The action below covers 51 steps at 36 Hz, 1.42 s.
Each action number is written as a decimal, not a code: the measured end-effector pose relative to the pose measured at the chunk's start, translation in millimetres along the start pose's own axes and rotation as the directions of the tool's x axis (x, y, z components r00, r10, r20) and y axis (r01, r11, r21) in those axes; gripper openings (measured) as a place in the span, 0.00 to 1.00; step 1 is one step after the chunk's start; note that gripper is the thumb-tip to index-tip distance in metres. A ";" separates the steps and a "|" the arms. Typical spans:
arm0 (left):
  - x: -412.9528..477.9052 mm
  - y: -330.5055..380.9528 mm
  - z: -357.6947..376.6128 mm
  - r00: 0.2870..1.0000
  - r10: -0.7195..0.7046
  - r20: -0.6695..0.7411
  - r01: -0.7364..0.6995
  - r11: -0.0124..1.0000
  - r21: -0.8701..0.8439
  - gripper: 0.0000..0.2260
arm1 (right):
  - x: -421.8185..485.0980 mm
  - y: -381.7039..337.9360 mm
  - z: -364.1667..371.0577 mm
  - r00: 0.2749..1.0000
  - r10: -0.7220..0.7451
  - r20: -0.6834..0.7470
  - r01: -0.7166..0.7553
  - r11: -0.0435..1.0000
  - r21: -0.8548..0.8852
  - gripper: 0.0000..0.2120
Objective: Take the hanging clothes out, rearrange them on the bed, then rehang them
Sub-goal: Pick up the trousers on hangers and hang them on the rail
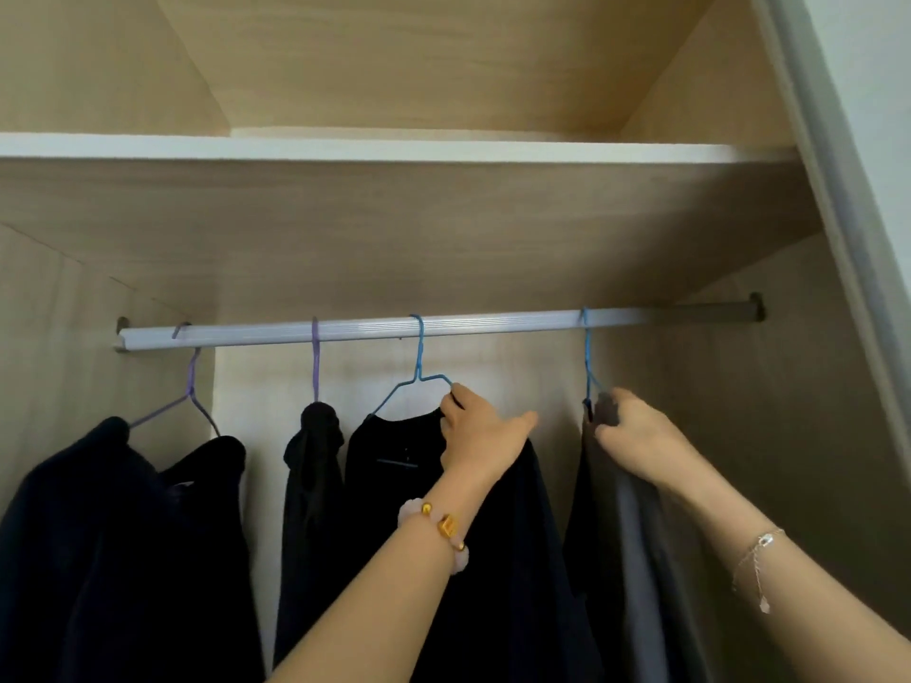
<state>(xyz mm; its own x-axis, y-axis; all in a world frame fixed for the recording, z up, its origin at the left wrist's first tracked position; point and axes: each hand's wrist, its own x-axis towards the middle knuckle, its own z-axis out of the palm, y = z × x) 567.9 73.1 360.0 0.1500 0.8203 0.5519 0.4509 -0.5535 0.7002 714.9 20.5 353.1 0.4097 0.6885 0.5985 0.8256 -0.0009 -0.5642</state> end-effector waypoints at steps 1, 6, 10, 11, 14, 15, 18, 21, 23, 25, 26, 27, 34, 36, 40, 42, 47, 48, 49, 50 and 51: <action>2.7 0.6 5.3 1.000 -0.025 -0.002 0.025 1.000 -0.013 0.46 | 1.0 3.0 -0.2 1.000 0.004 -0.005 -0.004 0.999 0.036 0.16; 6.3 6.3 15.6 0.994 -0.110 -0.015 0.108 0.990 -0.096 0.36 | 9.5 18.1 4.9 1.000 0.005 0.000 -0.005 0.980 0.198 0.15; 8.9 -2.7 14.6 0.993 -0.111 -0.045 0.106 0.989 -0.099 0.32 | 9.0 21.4 8.1 0.997 -0.082 0.007 0.080 0.979 0.187 0.12; 9.2 -6.1 14.2 0.993 -0.108 -0.044 0.103 0.990 -0.099 0.32 | 8.1 20.7 8.4 0.994 -0.110 0.013 0.106 0.980 0.171 0.12; 7.4 -13.7 12.2 0.994 -0.101 -0.047 0.095 0.989 -0.109 0.30 | 5.4 16.0 8.9 0.984 -0.176 0.039 0.168 0.972 0.165 0.12; 6.2 -15.2 11.7 0.995 -0.093 -0.046 0.087 0.989 -0.116 0.31 | 4.2 13.5 8.7 0.979 -0.196 0.048 0.185 0.966 0.180 0.13; 3.9 -19.4 9.9 0.996 -0.074 -0.041 0.069 0.991 -0.112 0.32 | 1.3 6.1 8.1 0.965 -0.252 0.068 0.230 0.945 0.234 0.12; 4.0 -24.7 8.2 0.997 -0.063 -0.042 0.060 0.995 -0.082 0.34 | 0.0 0.6 6.9 0.948 -0.306 0.087 0.274 0.924 0.265 0.14; 4.5 -27.8 6.2 0.998 -0.058 -0.016 0.057 0.996 -0.073 0.34 | 0.8 -0.9 7.6 0.941 -0.322 0.105 0.283 0.917 0.281 0.15; 2.2 -28.0 3.6 0.998 -0.064 0.008 0.065 0.995 -0.077 0.34 | 2.3 -0.2 9.6 0.940 -0.319 0.123 0.271 0.914 0.303 0.15; 1.2 -28.5 2.3 0.997 -0.071 0.011 0.072 0.994 -0.079 0.34 | 3.0 0.6 10.8 0.940 -0.317 0.125 0.265 0.911 0.316 0.15; 0.8 -29.7 1.0 0.997 -0.076 0.011 0.077 0.994 -0.082 0.34 | 3.6 1.6 11.9 0.941 -0.316 0.124 0.262 0.908 0.327 0.14; -3.8 -37.2 -9.3 0.994 -0.106 -0.002 0.104 0.983 -0.149 0.33 | 5.3 5.8 19.9 0.943 -0.306 0.129 0.251 0.911 0.328 0.15; -6.6 -38.2 -12.4 0.995 -0.098 0.002 0.097 0.979 -0.181 0.34 | 4.2 5.4 21.1 0.942 -0.307 0.134 0.253 0.914 0.315 0.15; -9.7 -39.6 -17.1 0.997 -0.079 0.007 0.078 0.972 -0.223 0.33 | 1.5 5.7 19.8 0.943 -0.311 0.121 0.268 0.922 0.281 0.16; -10.8 -40.1 -19.2 0.998 -0.066 0.007 0.066 0.967 -0.245 0.33 | 0.7 7.1 17.7 0.942 -0.314 0.116 0.276 0.925 0.260 0.18; -19.5 -39.4 -28.0 0.999 -0.040 -0.019 0.033 0.957 -0.287 0.29 | -2.2 9.1 11.2 0.941 -0.314 0.124 0.276 0.928 0.250 0.20; -21.5 -38.7 -29.7 0.999 -0.026 -0.024 0.019 0.958 -0.285 0.28 | -3.0 9.5 10.7 0.942 -0.311 0.126 0.272 0.928 0.256 0.20; -23.4 -38.4 -31.3 0.999 -0.018 -0.028 0.009 0.960 -0.281 0.27 | -4.6 9.8 10.3 0.943 -0.308 0.127 0.267 0.927 0.264 0.20; -24.0 -39.2 -32.5 0.999 -0.013 -0.030 0.004 0.962 -0.274 0.26 | -5.7 10.3 10.1 0.942 -0.309 0.128 0.266 0.924 0.276 0.20; -24.2 -40.3 -33.5 1.000 -0.008 -0.029 0.000 0.966 -0.260 0.25 | -7.1 10.5 10.0 0.942 -0.310 0.128 0.263 0.920 0.292 0.20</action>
<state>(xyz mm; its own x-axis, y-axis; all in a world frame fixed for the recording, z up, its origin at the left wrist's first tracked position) 516.6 70.8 333.6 0.1211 0.8201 0.5593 0.2069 -0.5719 0.7938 716.8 22.8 337.2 0.0807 0.7417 0.6658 0.7536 0.3918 -0.5278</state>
